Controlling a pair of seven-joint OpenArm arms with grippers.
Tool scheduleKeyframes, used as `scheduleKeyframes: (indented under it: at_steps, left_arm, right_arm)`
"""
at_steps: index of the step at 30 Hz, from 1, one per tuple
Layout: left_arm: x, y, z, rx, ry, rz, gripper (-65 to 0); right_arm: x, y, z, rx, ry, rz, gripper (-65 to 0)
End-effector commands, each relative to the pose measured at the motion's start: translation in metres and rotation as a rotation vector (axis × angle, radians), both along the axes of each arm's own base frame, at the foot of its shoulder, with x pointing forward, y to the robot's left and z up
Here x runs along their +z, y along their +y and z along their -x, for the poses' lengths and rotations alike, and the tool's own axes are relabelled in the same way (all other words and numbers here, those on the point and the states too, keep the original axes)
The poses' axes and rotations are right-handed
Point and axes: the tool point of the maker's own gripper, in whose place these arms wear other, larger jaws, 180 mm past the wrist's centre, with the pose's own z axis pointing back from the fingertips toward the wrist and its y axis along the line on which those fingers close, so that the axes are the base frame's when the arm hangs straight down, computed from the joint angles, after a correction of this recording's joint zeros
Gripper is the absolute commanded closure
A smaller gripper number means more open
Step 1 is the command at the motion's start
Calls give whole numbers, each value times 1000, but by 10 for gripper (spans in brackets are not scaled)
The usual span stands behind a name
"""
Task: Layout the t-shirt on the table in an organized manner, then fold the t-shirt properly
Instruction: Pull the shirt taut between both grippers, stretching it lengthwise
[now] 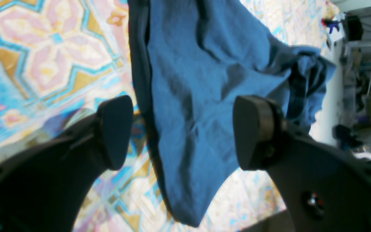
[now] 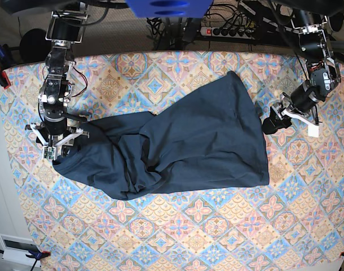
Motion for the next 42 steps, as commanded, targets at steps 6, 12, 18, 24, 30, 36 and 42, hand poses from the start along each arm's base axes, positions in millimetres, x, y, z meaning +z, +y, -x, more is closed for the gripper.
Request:
scheduleKeyframes:
  at_steps: [6,12,18,24,30,36,42]
  left_arm:
    - [-20,-23,-3,-91,44,-69,-479]
    - [-43,-24,-6,-53,101,-10,-479]
    - [-45,-32,-5,-57,101,10,-320]
    - [-43,-32,-8,-54,93,11,-33]
    - [-33,-30,-17,-58,66,5,0]
    - [14,-21,-20,-39,-69,-9,0]
    - [46,0,-14,-78,-103,-52,0]
  right_arm:
    - [13,-4,-3,1,-38,19,-224]
    - [4,-4,5,1,-14,19,-224]
    - [4,-4,5,1,-14,19,-224]
    - [4,-4,5,1,-14,19,-224]
    - [4,-4,5,1,-14,19,-224]
    - [4,-4,5,1,-14,19,-224]
    - [0,12,2,43,-3,15,-224]
